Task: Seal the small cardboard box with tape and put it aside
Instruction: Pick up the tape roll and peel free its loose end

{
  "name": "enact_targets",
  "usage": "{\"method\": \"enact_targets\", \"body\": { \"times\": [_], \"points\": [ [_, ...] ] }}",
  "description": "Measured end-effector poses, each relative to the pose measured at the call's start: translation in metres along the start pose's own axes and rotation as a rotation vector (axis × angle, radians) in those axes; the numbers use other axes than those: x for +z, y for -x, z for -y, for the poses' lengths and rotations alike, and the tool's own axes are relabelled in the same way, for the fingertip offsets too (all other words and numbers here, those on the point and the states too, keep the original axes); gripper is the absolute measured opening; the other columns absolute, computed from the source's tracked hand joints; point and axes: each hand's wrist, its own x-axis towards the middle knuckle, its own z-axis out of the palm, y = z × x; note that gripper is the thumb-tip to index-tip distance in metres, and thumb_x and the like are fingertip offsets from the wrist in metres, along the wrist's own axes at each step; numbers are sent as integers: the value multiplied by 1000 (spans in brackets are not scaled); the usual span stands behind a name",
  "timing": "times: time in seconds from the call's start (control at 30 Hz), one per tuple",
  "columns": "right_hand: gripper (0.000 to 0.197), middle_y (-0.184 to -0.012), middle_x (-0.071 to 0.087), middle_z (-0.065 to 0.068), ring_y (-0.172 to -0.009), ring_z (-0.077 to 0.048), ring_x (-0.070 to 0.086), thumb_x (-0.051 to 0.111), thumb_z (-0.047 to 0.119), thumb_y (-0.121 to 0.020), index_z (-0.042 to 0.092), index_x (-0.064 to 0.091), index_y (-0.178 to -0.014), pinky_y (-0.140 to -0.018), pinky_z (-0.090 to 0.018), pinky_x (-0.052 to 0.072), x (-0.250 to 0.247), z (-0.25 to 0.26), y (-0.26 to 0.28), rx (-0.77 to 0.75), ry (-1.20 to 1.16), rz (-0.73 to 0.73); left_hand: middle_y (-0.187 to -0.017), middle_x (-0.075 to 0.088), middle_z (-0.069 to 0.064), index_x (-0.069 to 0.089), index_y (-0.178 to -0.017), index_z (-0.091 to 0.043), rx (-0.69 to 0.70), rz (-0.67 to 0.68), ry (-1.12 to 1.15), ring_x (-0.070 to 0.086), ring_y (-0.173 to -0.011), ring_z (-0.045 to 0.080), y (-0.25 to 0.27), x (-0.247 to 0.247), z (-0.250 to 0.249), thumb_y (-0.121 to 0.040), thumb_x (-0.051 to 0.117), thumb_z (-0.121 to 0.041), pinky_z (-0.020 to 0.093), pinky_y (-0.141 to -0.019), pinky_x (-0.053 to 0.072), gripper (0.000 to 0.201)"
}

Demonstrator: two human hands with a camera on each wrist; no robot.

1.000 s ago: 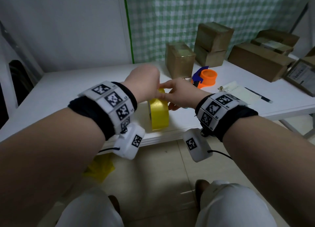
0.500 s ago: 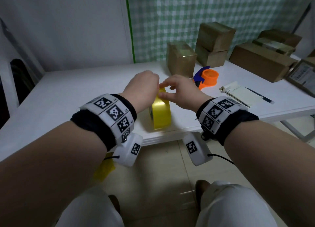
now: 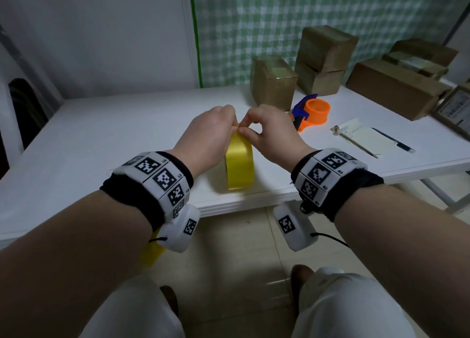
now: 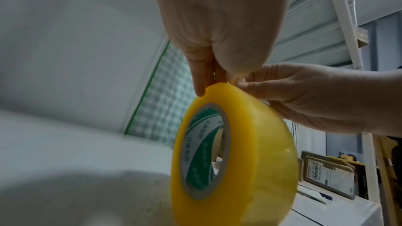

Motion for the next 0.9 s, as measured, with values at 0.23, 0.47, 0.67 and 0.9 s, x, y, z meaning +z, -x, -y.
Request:
{"method": "enact_targets", "body": {
  "times": [0.23,0.47,0.67,0.9],
  "points": [
    [10,-60,60,-14,-59,-31,58,66,3,-79,0,59,-73,-50,-26,26,1,11,3,-250,366,-81,-99,68,7,56,-103,-6,-65,-85,216,61,-95,22,-4,8,11,-93,53,-15,23,-74,40,14],
    [16,-52,57,-9,-48,-29,55,73,-4,-68,3,58,-72,-47,-23,22,11,5,6,-267,452,-101,-105,71,6,71,-97,-7,-148,-92,450,63,-97,13,0,10,24,-87,64,-13,3,-78,46,13],
    [18,-88,72,-5,-80,-19,68,62,18,-88,6,64,-102,-76,-31,52,5,-1,2,-29,-40,-90,-100,70,10,65,-94,-4,-84,-139,257,61,-96,28,3,15,19,-91,56,-17,41,-84,48,16],
    [14,-84,73,-14,-81,-31,67,58,13,-89,4,68,-90,-73,-42,53,2,0,3,-24,-19,-83,-106,65,11,55,-99,-4,-112,-128,159,57,-97,32,3,20,10,-97,45,-20,33,-76,39,19]
  ]
}}
